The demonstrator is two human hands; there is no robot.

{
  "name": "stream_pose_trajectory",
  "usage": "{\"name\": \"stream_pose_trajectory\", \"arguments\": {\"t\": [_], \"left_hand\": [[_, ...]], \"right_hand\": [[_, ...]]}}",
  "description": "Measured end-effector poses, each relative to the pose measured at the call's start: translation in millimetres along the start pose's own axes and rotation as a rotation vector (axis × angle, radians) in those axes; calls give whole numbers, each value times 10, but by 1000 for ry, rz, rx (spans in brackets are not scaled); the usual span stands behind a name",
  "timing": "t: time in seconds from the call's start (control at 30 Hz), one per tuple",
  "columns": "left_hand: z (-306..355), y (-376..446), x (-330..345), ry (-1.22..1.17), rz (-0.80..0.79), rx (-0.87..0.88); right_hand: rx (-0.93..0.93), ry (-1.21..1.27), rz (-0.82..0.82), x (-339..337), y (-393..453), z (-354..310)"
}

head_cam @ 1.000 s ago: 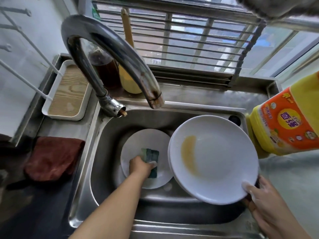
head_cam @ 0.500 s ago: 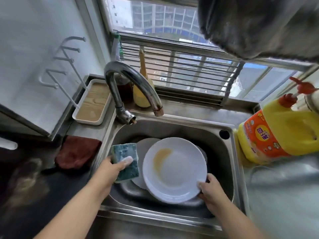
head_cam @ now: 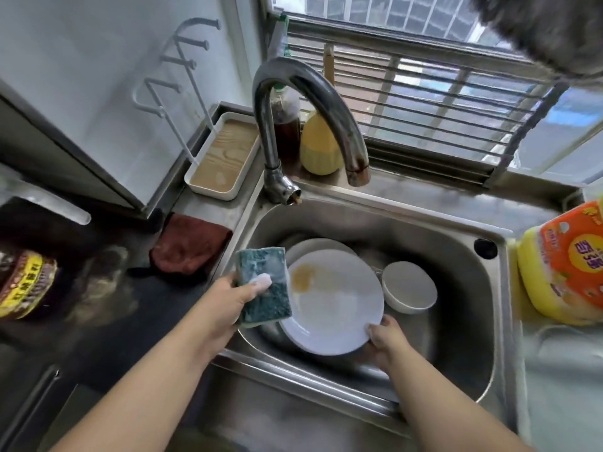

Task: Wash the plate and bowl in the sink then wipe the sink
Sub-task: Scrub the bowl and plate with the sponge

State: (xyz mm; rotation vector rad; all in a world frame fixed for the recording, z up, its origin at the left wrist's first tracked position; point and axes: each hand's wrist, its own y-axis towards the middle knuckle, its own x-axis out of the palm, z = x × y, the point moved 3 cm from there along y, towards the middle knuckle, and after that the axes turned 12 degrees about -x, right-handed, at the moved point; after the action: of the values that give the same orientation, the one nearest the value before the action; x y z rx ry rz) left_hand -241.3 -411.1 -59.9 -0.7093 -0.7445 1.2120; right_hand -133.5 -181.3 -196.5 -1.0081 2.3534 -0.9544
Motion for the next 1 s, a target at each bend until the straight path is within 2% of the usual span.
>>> {"name": "stream_pose_trajectory", "arguments": {"t": [0.2,0.4,0.47,0.53,0.57,0.63,0.7,0.73,0.9,0.97,1.0], "left_hand": [[-80,69,110,-31,-27,-62],[-183,169,246,48,-31,-111],[-222,235,284,106,3,-99],[-258,298,338,145,43,-95],[-283,335,377,163,47,-97],[-348,412,469,177,29,-130],[-401,453,575,161,-6,-177],[-425,472,623,155,-30,-199],[-504,478,828,182,-239,-305],[-538,603,799,311,-202,-289],[-542,720,730,400,-101,-253]], "right_hand": [[-17,-77,68,-103,53,5],[26,-252,56,-101,128,47],[-55,-419,75,-83,75,-71],[-253,-451,63,-33,-83,-291],[-358,-414,8,6,-189,-406],[-470,-338,-216,125,-394,-577],[-463,-363,-412,206,-543,-648],[-438,-375,-451,217,-546,-637],[-266,-230,-405,157,-419,-496],[-257,-171,-330,78,-353,-451],[-251,-139,-288,20,-326,-440]]}}
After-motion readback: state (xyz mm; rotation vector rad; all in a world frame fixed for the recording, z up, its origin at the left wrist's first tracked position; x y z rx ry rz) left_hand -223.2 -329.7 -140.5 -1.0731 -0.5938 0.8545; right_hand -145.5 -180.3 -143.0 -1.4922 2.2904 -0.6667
